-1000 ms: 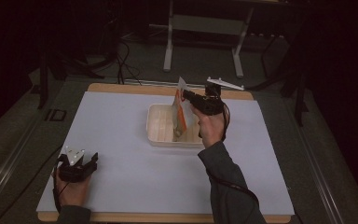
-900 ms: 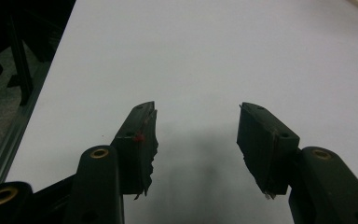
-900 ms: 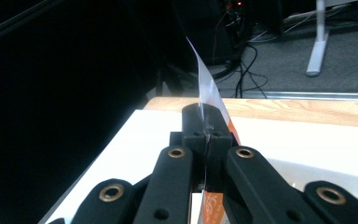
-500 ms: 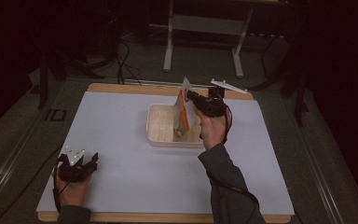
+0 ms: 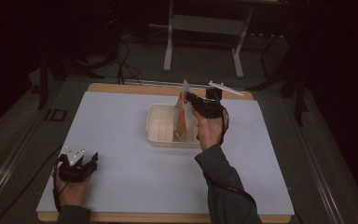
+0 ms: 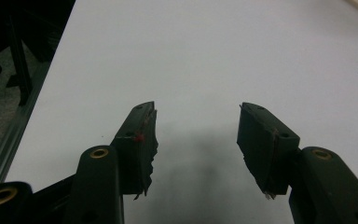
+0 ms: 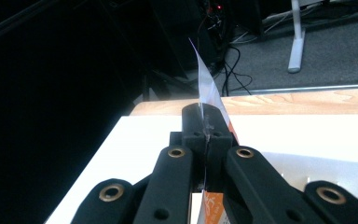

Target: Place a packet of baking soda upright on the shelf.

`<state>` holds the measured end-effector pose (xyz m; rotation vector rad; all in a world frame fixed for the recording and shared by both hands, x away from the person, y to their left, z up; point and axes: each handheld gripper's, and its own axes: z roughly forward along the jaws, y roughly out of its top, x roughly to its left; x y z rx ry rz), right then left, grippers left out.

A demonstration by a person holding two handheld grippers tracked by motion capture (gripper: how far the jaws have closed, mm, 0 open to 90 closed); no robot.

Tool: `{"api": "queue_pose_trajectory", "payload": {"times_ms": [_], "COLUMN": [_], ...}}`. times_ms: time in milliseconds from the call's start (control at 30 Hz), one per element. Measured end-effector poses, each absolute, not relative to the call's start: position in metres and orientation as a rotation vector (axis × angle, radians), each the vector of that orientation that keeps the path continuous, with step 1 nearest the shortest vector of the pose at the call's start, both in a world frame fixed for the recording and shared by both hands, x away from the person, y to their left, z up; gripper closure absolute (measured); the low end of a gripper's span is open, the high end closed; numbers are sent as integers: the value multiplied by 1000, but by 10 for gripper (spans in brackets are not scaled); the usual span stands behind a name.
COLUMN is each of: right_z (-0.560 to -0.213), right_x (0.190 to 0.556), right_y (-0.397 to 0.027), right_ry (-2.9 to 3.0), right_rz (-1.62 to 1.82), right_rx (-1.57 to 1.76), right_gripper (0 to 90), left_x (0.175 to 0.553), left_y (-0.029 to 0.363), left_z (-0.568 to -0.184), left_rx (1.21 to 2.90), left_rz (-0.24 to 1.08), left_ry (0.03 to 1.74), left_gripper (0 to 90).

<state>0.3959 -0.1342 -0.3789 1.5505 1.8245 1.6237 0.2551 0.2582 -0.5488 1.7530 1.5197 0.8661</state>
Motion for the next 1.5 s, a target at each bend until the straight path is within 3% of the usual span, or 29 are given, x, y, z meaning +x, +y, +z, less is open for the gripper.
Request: {"api": "queue_pose_trajectory", "payload": {"times_ms": [1000,1500], "right_z": [-381,-380], "right_x": [409,410], "right_y": [-114,-111], "right_ry": [1856,1908], "right_rz": [1463,1458], "right_rx": [1552,1492], "right_gripper": [895,780], "left_x": [255,255], "left_y": [259,259], "left_z": [-549,-549], "left_rx": [1754,1753], "left_rz": [866,867], "left_ry": [1518,1519], "left_gripper": [467,466]}}
